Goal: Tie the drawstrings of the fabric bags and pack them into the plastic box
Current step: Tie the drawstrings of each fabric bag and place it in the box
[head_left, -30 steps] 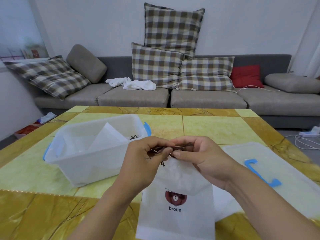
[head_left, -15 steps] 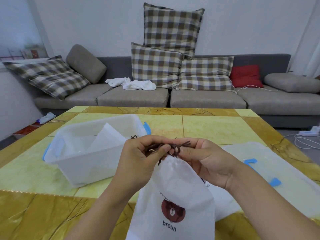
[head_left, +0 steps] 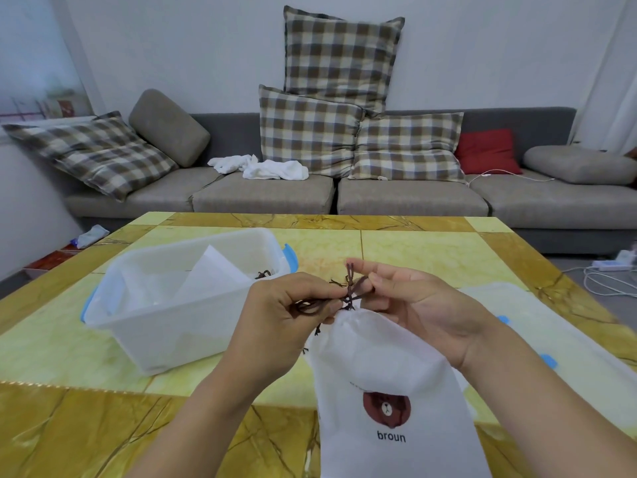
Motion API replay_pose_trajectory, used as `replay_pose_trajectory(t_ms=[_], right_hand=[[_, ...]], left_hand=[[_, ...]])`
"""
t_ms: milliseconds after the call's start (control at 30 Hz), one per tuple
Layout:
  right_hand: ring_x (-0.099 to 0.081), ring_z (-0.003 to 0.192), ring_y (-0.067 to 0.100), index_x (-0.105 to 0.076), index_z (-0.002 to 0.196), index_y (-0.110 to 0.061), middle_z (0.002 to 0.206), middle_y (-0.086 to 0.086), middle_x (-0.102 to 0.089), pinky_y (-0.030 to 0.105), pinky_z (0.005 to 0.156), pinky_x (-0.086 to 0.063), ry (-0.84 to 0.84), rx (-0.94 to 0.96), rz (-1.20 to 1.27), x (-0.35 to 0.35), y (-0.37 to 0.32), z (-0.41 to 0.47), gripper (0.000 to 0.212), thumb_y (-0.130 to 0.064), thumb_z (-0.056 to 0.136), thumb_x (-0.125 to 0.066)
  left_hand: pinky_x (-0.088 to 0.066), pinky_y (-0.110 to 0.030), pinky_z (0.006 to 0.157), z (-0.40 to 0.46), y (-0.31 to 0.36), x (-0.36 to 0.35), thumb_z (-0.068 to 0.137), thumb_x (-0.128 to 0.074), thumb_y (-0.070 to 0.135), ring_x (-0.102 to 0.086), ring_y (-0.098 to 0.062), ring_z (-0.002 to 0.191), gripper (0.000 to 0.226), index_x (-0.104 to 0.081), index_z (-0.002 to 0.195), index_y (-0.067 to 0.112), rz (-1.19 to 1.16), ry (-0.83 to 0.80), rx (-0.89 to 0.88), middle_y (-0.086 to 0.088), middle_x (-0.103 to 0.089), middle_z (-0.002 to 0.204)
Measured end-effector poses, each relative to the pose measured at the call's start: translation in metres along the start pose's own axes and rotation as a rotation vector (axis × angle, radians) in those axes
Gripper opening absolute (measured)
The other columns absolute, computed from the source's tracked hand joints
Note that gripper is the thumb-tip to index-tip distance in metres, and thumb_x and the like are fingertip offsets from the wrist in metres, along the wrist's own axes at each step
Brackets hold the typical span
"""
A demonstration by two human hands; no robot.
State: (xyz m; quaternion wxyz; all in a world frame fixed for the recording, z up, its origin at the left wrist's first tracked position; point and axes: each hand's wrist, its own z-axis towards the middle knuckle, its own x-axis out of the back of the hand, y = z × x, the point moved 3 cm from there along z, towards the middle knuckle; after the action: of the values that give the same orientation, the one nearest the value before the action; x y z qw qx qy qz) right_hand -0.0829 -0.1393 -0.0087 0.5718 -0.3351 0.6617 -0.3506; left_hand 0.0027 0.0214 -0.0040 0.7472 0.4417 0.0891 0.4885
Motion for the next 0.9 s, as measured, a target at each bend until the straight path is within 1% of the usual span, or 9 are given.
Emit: replay_pose_trajectory(t_ms=[100, 200, 267, 400, 500, 600, 733, 833, 900], right_hand=[[-0.032, 0.057, 0.007, -0.058, 0.132, -0.001, 0.074, 0.0, -0.05, 0.019, 0.054, -0.016, 0.0, -0.031, 0.089, 0.001, -0.002, 0.0, 0.041, -0.007, 0.092, -0.051], [-0.019, 0.053, 0.008, -0.063, 0.13, -0.004, 0.066, -0.002, -0.037, 0.02, 0.046, -0.011, 0.065, -0.115, -0.236, -0.001, -0.004, -0.003, 0.046, -0.034, 0.096, -0.056], [-0.015, 0.056, 0.01, -0.069, 0.123, -0.005, 0.064, -0.002, -0.03, 0.019, 0.044, -0.013, 0.046, -0.14, -0.438, -0.003, -0.002, -0.003, 0.062, -0.053, 0.084, -0.062], [-0.026, 0.06, 0.018, -0.079, 0.101, -0.01, 0.076, 0.019, -0.053, 0.022, 0.051, -0.023, -0.027, 0.027, -0.785, -0.008, -0.005, -0.004, 0.029, -0.031, 0.081, -0.079], [-0.036, 0.05, 0.008, -0.081, 0.089, -0.012, 0.054, -0.003, -0.056, 0.019, 0.053, -0.033, 0.024, 0.186, -0.982, -0.007, -0.011, -0.004, 0.008, -0.012, 0.081, -0.082], [-0.03, 0.049, 0.008, -0.081, 0.088, -0.017, 0.047, -0.011, -0.039, 0.022, 0.055, -0.03, 0.092, 0.349, -1.192, -0.009, -0.011, -0.003, 0.006, -0.018, 0.081, -0.082], [-0.049, 0.062, 0.011, -0.079, 0.09, -0.024, 0.064, 0.0, -0.06, 0.018, 0.058, -0.037, 0.133, 0.603, -1.418, -0.014, -0.007, -0.002, 0.004, -0.024, 0.088, -0.076], [-0.054, 0.071, 0.01, -0.074, 0.091, -0.023, 0.072, -0.01, -0.06, 0.018, 0.062, -0.039, 0.069, 0.638, -1.501, -0.017, 0.0, 0.0, 0.009, -0.021, 0.096, -0.066], [-0.05, 0.064, 0.009, -0.069, 0.088, -0.02, 0.068, -0.013, -0.057, 0.018, 0.059, -0.036, 0.069, 0.604, -1.435, -0.016, 0.002, 0.001, 0.013, -0.018, 0.098, -0.062]], left_hand=[[-0.053, -0.018, 0.066, 0.001, -0.001, 0.001, 0.08, -0.075, -0.009, -0.069, -0.014, 0.072, 0.042, -0.077, 0.09, 0.032, 0.0, 0.034, -0.016, 0.007, -0.074, 0.082], [-0.053, -0.021, 0.065, -0.001, -0.001, -0.003, 0.081, -0.074, -0.008, -0.068, -0.014, 0.071, 0.037, -0.079, 0.095, 0.025, -0.01, 0.005, -0.01, 0.004, -0.074, 0.082], [-0.051, -0.019, 0.066, -0.003, 0.002, -0.007, 0.082, -0.074, -0.009, -0.067, -0.01, 0.073, 0.036, -0.08, 0.097, 0.023, -0.025, -0.033, -0.002, 0.005, -0.074, 0.082], [-0.053, -0.022, 0.065, -0.004, -0.003, -0.006, 0.084, -0.074, -0.002, -0.069, -0.013, 0.069, 0.025, -0.081, 0.092, 0.021, -0.097, -0.095, 0.128, 0.002, -0.075, 0.08], [-0.058, -0.033, 0.067, -0.004, -0.009, -0.006, 0.086, -0.073, 0.005, -0.068, -0.016, 0.064, 0.016, -0.081, 0.094, 0.016, -0.152, -0.146, 0.299, -0.004, -0.075, 0.076], [-0.057, -0.025, 0.064, -0.004, -0.011, -0.008, 0.089, -0.07, 0.004, -0.064, -0.014, 0.062, 0.01, -0.079, 0.092, 0.008, -0.259, -0.105, 0.422, -0.006, -0.073, 0.071], [-0.057, -0.024, 0.062, -0.003, -0.013, -0.004, 0.086, -0.073, 0.005, -0.063, -0.017, 0.059, 0.021, -0.068, 0.106, 0.006, -0.371, -0.035, 0.515, -0.008, -0.064, 0.066], [-0.056, -0.023, 0.061, -0.002, -0.014, 0.0, 0.084, -0.074, 0.002, -0.064, -0.016, 0.061, 0.031, -0.063, 0.112, 0.008, -0.369, -0.037, 0.506, -0.01, -0.067, 0.069], [-0.055, -0.023, 0.063, -0.001, -0.014, 0.005, 0.084, -0.072, -0.003, -0.067, -0.016, 0.066, 0.034, -0.064, 0.114, 0.009, -0.388, -0.048, 0.483, -0.01, -0.07, 0.074]])
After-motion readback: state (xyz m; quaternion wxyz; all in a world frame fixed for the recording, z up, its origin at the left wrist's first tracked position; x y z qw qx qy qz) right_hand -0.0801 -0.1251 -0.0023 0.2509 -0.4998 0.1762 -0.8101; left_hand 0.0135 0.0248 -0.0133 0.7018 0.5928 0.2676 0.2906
